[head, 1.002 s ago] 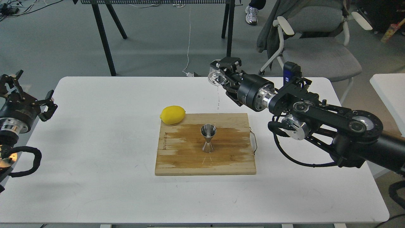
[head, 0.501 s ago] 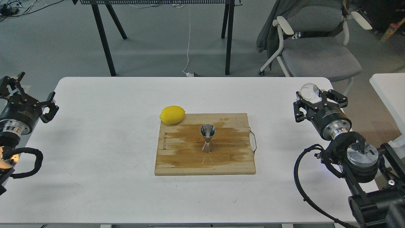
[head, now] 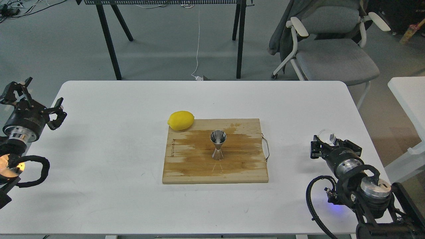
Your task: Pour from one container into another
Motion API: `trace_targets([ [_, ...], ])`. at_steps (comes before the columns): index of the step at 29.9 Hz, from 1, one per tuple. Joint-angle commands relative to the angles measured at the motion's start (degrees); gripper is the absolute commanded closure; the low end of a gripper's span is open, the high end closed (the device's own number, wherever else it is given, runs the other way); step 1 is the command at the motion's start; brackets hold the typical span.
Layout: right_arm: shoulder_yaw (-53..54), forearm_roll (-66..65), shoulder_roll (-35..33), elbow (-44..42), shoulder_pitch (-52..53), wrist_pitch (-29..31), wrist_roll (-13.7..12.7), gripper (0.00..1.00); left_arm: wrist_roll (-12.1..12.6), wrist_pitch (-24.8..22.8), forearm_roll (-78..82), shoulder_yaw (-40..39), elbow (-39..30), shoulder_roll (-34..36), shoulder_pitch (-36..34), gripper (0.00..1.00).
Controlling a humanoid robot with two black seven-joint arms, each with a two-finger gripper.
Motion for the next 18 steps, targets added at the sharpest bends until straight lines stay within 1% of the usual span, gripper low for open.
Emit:
trace_targets([
  [1,-0.1,0.0,0.6,-0.7,0.0,-0.9,0.4,0.51,0.0,0.0,0.0,-0.1,0.1,0.1,0.7,0.0],
  [10,-0.5,0.0,1.5,-2.1,0.6,-2.5,0.5,0.51,0.0,0.0,-0.1,-0.1,0.0,0.1,0.8,0.0],
  [18,-0.8,-0.1,1.5,-2.1,0.7,-2.9,0.4,0.48,0.0,0.0,0.0,-0.1,0.0,0.2,0.8,0.0],
])
